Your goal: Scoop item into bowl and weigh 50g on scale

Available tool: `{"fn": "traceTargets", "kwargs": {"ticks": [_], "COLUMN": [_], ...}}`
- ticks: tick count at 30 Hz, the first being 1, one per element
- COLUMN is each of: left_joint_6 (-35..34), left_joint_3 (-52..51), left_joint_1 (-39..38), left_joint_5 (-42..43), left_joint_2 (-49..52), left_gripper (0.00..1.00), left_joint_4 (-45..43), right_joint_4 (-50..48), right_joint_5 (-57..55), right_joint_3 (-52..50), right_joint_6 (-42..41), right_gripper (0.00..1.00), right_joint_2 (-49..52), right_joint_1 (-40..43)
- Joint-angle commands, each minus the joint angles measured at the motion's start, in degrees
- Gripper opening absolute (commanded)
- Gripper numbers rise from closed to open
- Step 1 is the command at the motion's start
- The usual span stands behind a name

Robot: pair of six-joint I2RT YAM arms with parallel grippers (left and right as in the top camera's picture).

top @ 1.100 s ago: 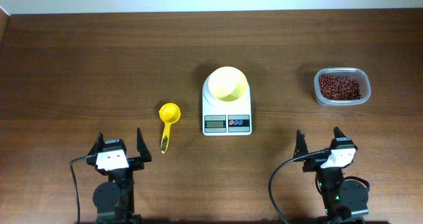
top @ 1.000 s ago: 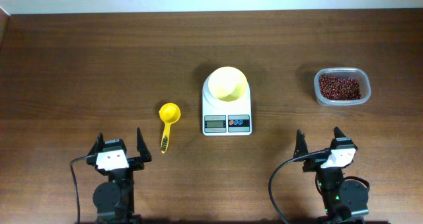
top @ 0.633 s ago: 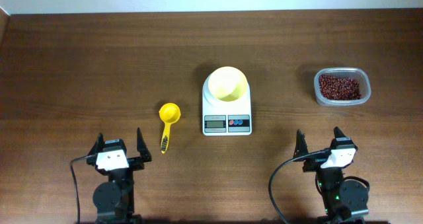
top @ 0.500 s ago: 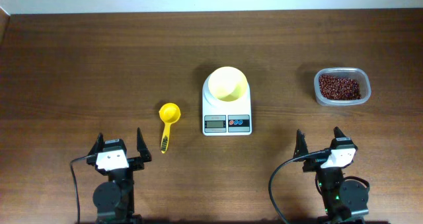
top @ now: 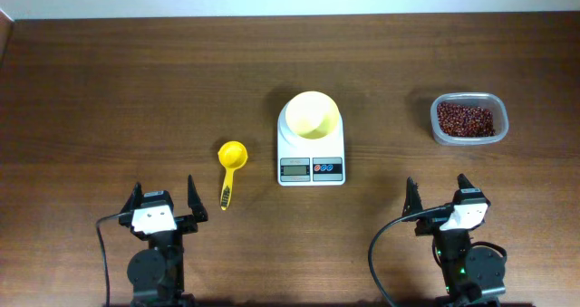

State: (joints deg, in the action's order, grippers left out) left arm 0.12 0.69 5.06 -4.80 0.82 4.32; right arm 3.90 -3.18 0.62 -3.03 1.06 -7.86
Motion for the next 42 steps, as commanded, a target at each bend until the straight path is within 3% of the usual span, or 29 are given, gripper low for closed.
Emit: {"fn": "traceTargets", "kwargs": {"ticks": [1, 15, 16, 19, 22, 25, 29, 31, 33, 36, 42], "left_joint_6": [-0.55, -0.59, -0.61, -2.49, -2.51, -2.49, -2.47, -1.07, 5.49, 6.21, 6.21], "left_joint_3": [-0.15, -0.15, -0.15, -0.11, -0.11, 0.87, 7.02, 12.46, 21.2, 29.66, 52.46], "left_joint_1": [-0.13, -0.13, -0.13, -0.13, -0.13, -0.11, -0.11, 0.09, 0.09, 0.09, 0.09], "left_joint_5": [-1.03, 1.05, 7.04, 42.91, 49.75, 49.62, 40.46, 34.77, 30.36, 27.3, 27.52], "left_joint_2": [-0.46, -0.46, -0.46, -0.46, -0.48, -0.46, -0.46, -0.2, 2.58, 8.61, 32.5], "left_gripper": [0.99, 0.99, 0.99, 0.99, 0.99, 0.99, 0.99, 0.99, 0.99, 0.99, 0.99], "left_joint_4": [0.07, 0.09, 0.11, -2.25, -6.8, -14.78, -12.0, -4.37, 7.08, 15.89, 36.26], "right_joint_4": [0.52, 0.52, 0.52, 0.52, 0.52, 0.52, 0.52, 0.52, 0.52, 0.52, 0.52], "right_joint_5": [-0.11, -0.11, -0.11, -0.11, -0.11, -0.11, -0.11, -0.11, -0.11, -0.11, -0.11], "right_joint_3": [-0.31, -0.31, -0.31, -0.31, -0.31, -0.31, -0.31, -0.31, -0.31, -0.31, -0.31], "right_joint_6": [-0.35, -0.35, -0.35, -0.35, -0.35, -0.35, -0.35, -0.35, -0.35, -0.35, -0.35], "right_gripper": [0.99, 0.99, 0.99, 0.99, 0.99, 0.99, 0.99, 0.99, 0.99, 0.99, 0.99], "right_joint_2": [-0.22, -0.22, -0.22, -0.22, -0.22, -0.22, -0.22, -0.22, -0.22, -0.22, -0.22], "right_joint_1": [0.44, 0.44, 0.44, 0.44, 0.44, 0.44, 0.44, 0.44, 0.44, 0.44, 0.44]}}
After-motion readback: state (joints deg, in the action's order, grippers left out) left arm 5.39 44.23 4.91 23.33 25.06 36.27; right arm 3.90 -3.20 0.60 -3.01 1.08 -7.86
